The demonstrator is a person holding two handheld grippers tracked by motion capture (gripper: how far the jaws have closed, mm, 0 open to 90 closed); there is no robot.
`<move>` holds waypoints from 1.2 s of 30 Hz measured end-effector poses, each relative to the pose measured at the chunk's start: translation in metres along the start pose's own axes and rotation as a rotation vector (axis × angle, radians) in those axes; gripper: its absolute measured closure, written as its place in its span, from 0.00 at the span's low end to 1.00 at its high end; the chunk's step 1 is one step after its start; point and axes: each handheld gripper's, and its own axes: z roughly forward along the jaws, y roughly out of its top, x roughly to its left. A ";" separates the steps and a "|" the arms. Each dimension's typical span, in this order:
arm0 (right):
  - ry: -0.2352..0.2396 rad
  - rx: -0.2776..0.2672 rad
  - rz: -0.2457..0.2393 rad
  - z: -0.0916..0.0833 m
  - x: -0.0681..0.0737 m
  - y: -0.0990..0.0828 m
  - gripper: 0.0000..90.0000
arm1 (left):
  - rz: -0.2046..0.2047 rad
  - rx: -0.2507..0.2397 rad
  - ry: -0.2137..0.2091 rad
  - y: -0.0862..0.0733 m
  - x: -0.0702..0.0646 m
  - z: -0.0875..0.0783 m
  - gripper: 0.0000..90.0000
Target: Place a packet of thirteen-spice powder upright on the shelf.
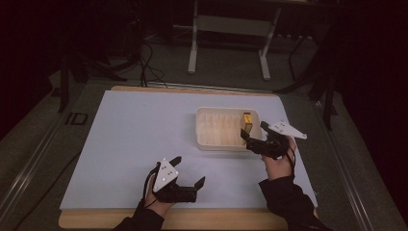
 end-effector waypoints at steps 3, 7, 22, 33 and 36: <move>0.015 0.007 -0.035 -0.009 0.005 -0.006 0.15 | 0.001 0.001 -0.002 0.000 0.000 0.000 0.01; 0.027 0.016 -0.045 -0.014 0.007 -0.011 0.15 | 0.003 0.001 -0.003 0.000 0.000 -0.001 0.01; 0.083 0.016 -0.083 -0.040 0.016 -0.027 0.15 | -0.002 0.004 -0.008 0.000 0.000 -0.001 0.01; 0.180 0.038 -0.121 -0.054 0.022 -0.042 0.15 | -0.003 0.006 -0.013 0.000 0.000 -0.001 0.01; 0.204 0.048 -0.129 -0.057 0.023 -0.046 0.15 | 0.000 0.006 -0.015 0.000 0.000 -0.001 0.01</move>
